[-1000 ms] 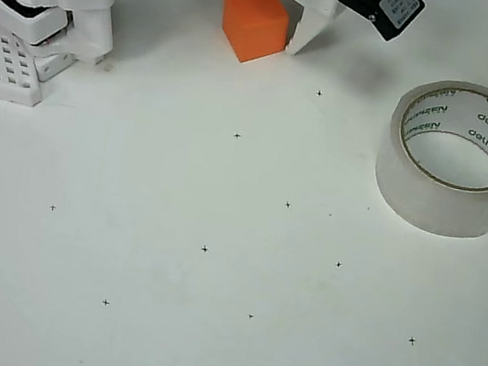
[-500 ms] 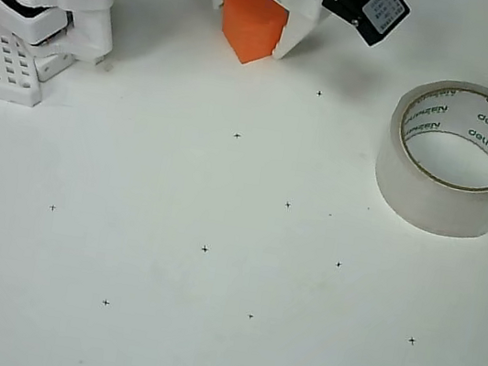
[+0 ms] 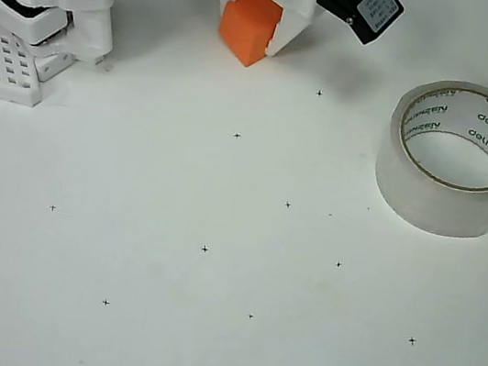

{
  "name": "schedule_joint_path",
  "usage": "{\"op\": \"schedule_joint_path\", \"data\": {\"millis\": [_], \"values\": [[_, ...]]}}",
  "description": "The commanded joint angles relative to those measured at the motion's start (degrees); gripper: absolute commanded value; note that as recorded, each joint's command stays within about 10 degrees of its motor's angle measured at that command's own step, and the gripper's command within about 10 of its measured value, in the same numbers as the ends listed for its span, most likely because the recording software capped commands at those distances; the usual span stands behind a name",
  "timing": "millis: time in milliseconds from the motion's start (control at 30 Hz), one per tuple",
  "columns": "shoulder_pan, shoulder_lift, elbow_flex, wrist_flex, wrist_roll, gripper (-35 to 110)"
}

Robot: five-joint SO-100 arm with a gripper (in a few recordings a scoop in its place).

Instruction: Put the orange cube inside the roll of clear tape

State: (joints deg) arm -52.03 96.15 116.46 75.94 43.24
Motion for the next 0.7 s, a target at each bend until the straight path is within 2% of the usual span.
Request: {"op": "schedule_joint_path", "data": {"millis": [0, 133, 667], "values": [[1.14, 4.75, -8.53, 6.68, -3.34, 13], [3.6, 4.75, -13.62, 9.84, -8.26, 13], [12.57, 3.87, -25.84, 9.93, -26.54, 12]]}}
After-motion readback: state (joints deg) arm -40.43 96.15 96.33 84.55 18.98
